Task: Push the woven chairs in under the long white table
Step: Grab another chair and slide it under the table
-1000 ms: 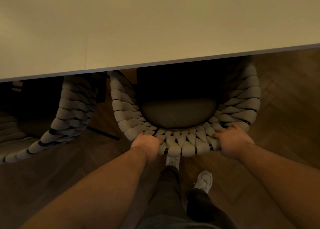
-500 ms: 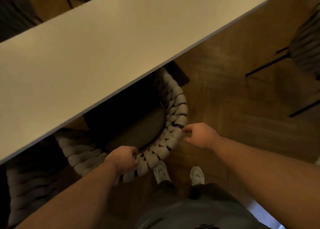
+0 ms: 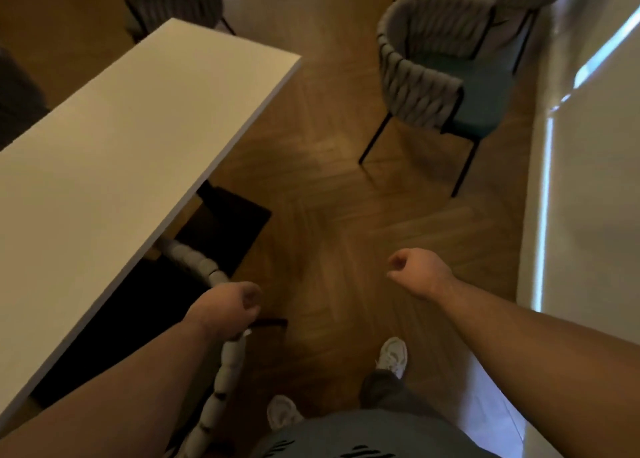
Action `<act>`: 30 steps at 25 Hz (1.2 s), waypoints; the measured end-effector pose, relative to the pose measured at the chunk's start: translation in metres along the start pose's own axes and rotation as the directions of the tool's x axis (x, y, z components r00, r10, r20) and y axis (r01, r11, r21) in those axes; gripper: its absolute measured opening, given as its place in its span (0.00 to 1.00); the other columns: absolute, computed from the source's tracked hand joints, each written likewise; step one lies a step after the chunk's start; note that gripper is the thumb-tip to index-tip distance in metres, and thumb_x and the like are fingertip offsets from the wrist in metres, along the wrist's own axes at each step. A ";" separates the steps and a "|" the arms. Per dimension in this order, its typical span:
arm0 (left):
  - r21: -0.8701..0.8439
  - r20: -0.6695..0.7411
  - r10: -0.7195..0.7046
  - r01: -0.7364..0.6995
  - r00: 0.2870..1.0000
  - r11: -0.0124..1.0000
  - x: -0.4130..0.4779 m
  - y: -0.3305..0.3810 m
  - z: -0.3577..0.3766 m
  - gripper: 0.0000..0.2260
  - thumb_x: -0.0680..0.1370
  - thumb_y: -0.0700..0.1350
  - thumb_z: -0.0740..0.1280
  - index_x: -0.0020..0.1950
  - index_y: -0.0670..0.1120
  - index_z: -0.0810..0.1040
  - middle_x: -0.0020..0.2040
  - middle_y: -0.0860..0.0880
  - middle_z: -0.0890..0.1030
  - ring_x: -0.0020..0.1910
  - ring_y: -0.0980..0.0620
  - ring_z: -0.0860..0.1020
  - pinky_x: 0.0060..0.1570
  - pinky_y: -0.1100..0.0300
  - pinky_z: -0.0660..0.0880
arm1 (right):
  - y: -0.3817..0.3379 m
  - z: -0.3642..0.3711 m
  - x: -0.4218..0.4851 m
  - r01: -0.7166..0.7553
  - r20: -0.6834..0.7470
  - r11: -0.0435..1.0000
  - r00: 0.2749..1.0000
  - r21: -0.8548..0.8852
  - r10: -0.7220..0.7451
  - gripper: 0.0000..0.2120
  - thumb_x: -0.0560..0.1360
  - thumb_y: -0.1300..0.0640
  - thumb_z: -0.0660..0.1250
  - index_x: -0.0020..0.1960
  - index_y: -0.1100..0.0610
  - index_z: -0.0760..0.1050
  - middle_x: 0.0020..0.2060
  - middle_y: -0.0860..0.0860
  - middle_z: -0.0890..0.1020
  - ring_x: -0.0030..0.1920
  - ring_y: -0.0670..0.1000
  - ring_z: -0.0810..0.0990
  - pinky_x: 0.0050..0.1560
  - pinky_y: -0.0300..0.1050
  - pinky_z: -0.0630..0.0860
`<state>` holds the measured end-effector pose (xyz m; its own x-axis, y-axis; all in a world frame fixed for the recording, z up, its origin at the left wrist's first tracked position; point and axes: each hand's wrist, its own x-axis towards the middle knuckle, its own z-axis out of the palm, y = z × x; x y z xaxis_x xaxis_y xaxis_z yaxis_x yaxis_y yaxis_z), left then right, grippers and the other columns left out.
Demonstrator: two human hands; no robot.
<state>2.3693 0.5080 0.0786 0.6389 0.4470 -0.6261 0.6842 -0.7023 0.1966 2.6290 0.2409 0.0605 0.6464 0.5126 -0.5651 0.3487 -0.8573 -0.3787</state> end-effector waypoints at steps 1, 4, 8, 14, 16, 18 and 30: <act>0.029 0.013 0.018 -0.019 1.000 0.999 0.015 0.024 -0.005 0.18 0.83 0.53 0.66 0.74 0.56 0.75 0.64 0.55 0.81 0.60 0.55 0.80 0.62 0.57 0.78 | 0.022 -0.016 0.003 -0.021 -0.012 0.999 1.000 0.029 0.021 0.18 0.79 0.48 0.71 0.68 0.49 0.80 0.62 0.49 0.84 0.62 0.51 0.81 0.63 0.49 0.79; 0.064 -0.005 0.062 -0.062 0.998 0.996 0.054 0.093 -0.023 0.19 0.82 0.54 0.67 0.74 0.57 0.76 0.64 0.56 0.81 0.61 0.55 0.80 0.61 0.57 0.78 | 0.081 -0.063 0.015 -0.064 -0.045 0.995 0.997 0.080 0.067 0.19 0.79 0.49 0.72 0.69 0.50 0.80 0.62 0.49 0.84 0.62 0.51 0.81 0.65 0.50 0.78; 0.054 -0.004 0.130 -0.129 0.992 0.990 0.098 0.177 -0.045 0.20 0.81 0.55 0.67 0.73 0.58 0.75 0.66 0.56 0.80 0.62 0.54 0.80 0.61 0.57 0.78 | 0.129 -0.118 0.033 -0.124 -0.100 0.987 0.986 0.105 0.135 0.19 0.78 0.48 0.73 0.68 0.50 0.81 0.62 0.49 0.84 0.61 0.52 0.82 0.64 0.52 0.79; 0.102 -0.009 0.182 -0.180 0.983 0.978 0.155 0.227 -0.090 0.20 0.81 0.55 0.69 0.73 0.58 0.75 0.67 0.54 0.80 0.63 0.52 0.80 0.61 0.57 0.78 | 0.123 -0.159 0.077 -0.080 -0.153 0.981 0.982 0.176 0.107 0.18 0.77 0.49 0.73 0.66 0.50 0.82 0.60 0.48 0.85 0.60 0.51 0.82 0.63 0.49 0.78; 0.107 -0.023 0.187 -0.184 0.982 0.977 0.180 0.227 -0.109 0.21 0.81 0.55 0.69 0.74 0.58 0.75 0.67 0.53 0.80 0.63 0.52 0.80 0.61 0.56 0.78 | 0.111 -0.170 0.101 -0.060 -0.158 0.980 0.983 0.188 0.091 0.18 0.77 0.48 0.73 0.66 0.49 0.82 0.59 0.47 0.85 0.58 0.50 0.82 0.61 0.46 0.78; 0.089 -0.044 0.195 -0.190 0.980 0.978 0.207 0.223 -0.129 0.21 0.81 0.54 0.70 0.74 0.58 0.74 0.68 0.53 0.80 0.63 0.52 0.80 0.60 0.57 0.78 | 0.096 -0.184 0.127 -0.042 -0.160 0.982 0.985 0.184 0.072 0.19 0.78 0.48 0.73 0.67 0.48 0.81 0.59 0.46 0.84 0.58 0.49 0.82 0.59 0.44 0.78; 0.082 -0.078 0.262 -0.256 0.962 0.963 0.412 0.184 -0.314 0.30 0.78 0.51 0.73 0.80 0.55 0.70 0.74 0.53 0.77 0.70 0.51 0.77 0.66 0.57 0.75 | -0.031 -0.282 0.326 -0.156 -0.229 0.961 0.951 0.228 0.209 0.20 0.79 0.47 0.72 0.70 0.47 0.78 0.62 0.46 0.83 0.60 0.48 0.80 0.57 0.45 0.79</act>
<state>2.8688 0.7374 0.0939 0.8214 0.2890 -0.4917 0.4664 -0.8366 0.2875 3.0209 0.4210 0.0944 0.8430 0.2971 -0.4483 0.0794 -0.8932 -0.4426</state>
